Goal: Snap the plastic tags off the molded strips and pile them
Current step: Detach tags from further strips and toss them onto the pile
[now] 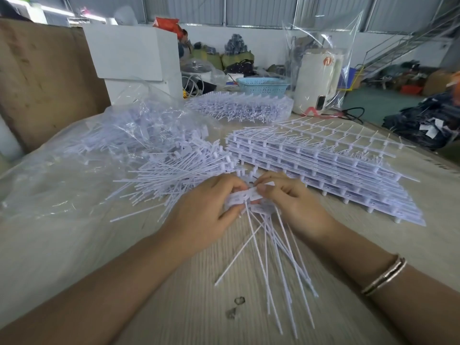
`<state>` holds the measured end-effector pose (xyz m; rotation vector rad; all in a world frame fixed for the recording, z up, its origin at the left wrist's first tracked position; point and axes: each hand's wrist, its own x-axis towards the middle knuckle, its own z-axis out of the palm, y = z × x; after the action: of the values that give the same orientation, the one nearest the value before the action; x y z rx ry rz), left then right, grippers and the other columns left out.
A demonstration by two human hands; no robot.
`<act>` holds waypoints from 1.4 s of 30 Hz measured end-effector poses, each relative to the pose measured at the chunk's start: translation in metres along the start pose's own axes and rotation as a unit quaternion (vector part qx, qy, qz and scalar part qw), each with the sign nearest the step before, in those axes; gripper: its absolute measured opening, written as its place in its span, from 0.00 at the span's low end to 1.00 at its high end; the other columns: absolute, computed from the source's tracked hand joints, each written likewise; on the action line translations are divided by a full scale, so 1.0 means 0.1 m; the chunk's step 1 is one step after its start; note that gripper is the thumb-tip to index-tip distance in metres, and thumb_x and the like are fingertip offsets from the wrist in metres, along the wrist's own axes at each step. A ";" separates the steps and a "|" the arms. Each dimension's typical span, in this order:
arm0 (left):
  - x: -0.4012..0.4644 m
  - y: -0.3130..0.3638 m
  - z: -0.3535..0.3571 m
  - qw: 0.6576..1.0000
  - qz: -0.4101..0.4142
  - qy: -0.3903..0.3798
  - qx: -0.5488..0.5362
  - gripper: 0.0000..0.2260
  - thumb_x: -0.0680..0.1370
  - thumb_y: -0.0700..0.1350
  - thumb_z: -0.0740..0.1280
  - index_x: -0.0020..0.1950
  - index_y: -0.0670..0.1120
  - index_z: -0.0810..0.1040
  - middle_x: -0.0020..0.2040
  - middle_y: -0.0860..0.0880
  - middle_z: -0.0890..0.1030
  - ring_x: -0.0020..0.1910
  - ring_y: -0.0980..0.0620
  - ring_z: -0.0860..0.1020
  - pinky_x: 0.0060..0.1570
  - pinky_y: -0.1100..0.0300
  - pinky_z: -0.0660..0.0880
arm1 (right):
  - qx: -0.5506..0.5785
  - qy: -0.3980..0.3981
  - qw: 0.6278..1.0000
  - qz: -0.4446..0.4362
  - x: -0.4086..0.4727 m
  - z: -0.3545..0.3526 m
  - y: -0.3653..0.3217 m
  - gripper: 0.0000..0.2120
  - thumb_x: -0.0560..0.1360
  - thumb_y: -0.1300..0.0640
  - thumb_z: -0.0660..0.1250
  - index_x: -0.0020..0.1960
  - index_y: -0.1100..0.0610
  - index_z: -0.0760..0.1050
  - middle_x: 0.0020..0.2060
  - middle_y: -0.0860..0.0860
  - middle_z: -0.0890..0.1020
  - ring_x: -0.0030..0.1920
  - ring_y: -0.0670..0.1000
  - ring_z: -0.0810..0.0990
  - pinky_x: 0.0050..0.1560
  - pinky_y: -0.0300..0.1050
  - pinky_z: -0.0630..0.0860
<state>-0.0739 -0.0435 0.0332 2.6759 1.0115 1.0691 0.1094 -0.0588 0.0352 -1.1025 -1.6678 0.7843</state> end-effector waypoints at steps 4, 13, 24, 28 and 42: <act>0.02 -0.04 -0.02 1.000 -0.001 0.027 0.007 0.11 0.75 0.44 0.66 0.56 0.46 0.79 0.47 0.49 0.83 0.44 0.49 0.81 0.40 0.50 0.78 | -0.046 -0.015 0.998 -0.048 0.00 0.00 -0.03 0.07 0.70 0.50 0.69 0.40 0.52 0.82 0.38 0.48 0.79 0.45 0.49 0.76 0.52 0.47 0.70; 0.04 -0.08 0.00 0.998 -0.006 0.039 -0.056 0.13 0.76 0.44 0.63 0.58 0.47 0.81 0.46 0.50 0.85 0.41 0.57 0.82 0.43 0.68 0.75 | -0.037 -0.015 0.994 -0.100 0.02 0.00 0.03 0.08 0.72 0.57 0.67 0.42 0.61 0.81 0.35 0.50 0.79 0.39 0.49 0.76 0.46 0.42 0.70; 0.04 0.00 0.01 0.949 -0.059 0.033 -0.309 0.11 0.75 0.47 0.62 0.55 0.49 0.79 0.44 0.54 0.84 0.44 0.57 0.83 0.47 0.64 0.79 | 0.237 -0.061 0.969 -0.031 0.02 -0.05 0.10 0.08 0.70 0.60 0.66 0.41 0.61 0.83 0.39 0.54 0.84 0.45 0.54 0.82 0.52 0.47 0.76; 0.04 0.05 0.02 0.931 -0.034 0.018 -0.363 0.10 0.75 0.44 0.61 0.53 0.50 0.79 0.41 0.58 0.84 0.43 0.56 0.83 0.43 0.66 0.78 | 0.292 -0.097 0.951 -0.004 0.01 -0.06 0.07 0.06 0.67 0.57 0.70 0.38 0.60 0.83 0.37 0.55 0.84 0.44 0.55 0.81 0.53 0.50 0.75; 0.08 -0.12 0.12 0.994 0.067 0.081 -0.024 0.16 0.78 0.43 0.62 0.66 0.45 0.72 0.43 0.52 0.70 0.34 0.54 0.71 0.34 0.62 0.70 | -0.006 0.049 0.998 0.044 0.09 -0.13 0.17 0.08 0.75 0.50 0.67 0.38 0.49 0.73 0.38 0.47 0.75 0.42 0.50 0.77 0.48 0.47 0.71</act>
<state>-0.0690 -0.0273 0.0249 2.6861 0.8260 1.3366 0.1258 -0.0437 0.0277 -1.2104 -1.5527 0.7636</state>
